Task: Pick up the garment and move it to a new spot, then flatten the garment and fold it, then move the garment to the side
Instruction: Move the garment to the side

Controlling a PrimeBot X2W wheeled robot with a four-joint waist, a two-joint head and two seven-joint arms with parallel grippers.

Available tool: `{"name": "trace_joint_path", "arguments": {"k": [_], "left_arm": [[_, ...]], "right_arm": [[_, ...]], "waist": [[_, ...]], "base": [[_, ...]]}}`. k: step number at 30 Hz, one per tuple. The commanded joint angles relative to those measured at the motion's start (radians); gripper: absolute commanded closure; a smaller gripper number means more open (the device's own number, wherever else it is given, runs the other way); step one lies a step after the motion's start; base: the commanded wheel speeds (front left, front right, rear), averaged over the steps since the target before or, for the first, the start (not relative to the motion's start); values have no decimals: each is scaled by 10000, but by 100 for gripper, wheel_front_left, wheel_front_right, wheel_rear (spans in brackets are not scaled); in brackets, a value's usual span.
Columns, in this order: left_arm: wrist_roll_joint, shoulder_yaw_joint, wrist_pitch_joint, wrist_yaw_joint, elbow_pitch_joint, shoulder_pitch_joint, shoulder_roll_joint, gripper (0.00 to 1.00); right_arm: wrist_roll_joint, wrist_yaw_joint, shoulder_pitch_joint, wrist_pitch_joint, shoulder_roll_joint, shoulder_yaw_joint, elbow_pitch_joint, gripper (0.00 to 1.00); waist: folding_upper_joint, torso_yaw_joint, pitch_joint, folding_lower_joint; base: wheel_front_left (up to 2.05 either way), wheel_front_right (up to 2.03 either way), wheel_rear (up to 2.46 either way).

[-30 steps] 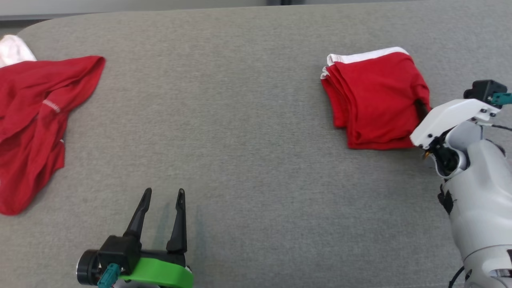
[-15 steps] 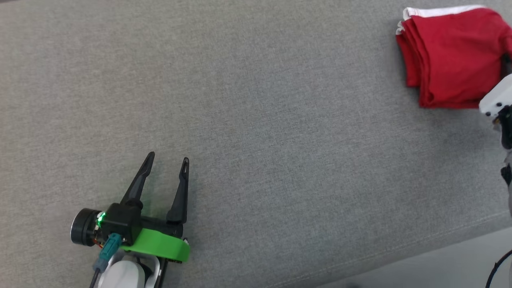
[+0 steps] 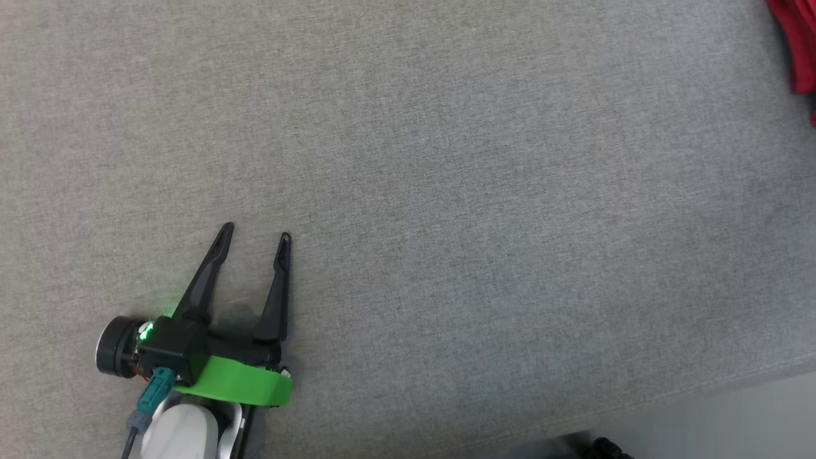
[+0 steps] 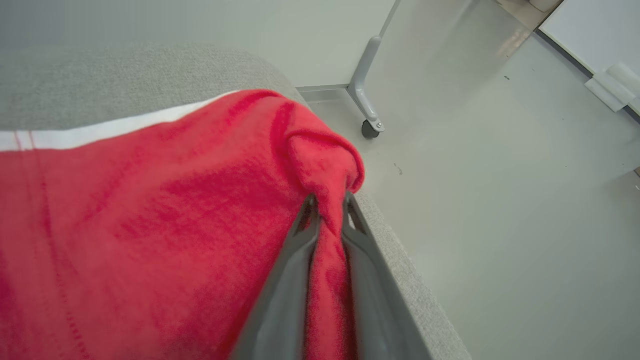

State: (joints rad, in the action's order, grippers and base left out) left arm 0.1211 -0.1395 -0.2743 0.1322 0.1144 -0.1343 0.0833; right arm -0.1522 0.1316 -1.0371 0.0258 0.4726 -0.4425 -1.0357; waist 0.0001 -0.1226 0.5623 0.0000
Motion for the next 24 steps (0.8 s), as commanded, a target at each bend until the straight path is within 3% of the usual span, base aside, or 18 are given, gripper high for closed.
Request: {"name": "trace_joint_path", "arguments": {"k": [1, 9, 16, 24], "left_arm": [[41, 265, 180, -62, 484, 233, 191, 0], [221, 334, 127, -48, 256, 372, -144, 0], [501, 601, 106, -97, 241, 954, -290, 0], [1027, 777, 104, -504, 195, 2035, -317, 0]], "right_arm": [[-408, -18, 15, 38, 120, -190, 151, 0], [-2050, -18, 305, 1232, -543, -230, 1174, 0], [-1136, -18, 1341, 2270, -1328, 1176, 2127, 0], [813, -17, 5158, 2389, -2073, 2585, 5132, 0]], "waist": [[-1, 164, 31, 0], [-1, 198, -900, 0], [-1, 491, -2646, 0], [-1, 1182, -4657, 0]], "base": [[0, 0, 0], [0, 0, 0], [0, 0, 0], [0, 0, 0]]}}
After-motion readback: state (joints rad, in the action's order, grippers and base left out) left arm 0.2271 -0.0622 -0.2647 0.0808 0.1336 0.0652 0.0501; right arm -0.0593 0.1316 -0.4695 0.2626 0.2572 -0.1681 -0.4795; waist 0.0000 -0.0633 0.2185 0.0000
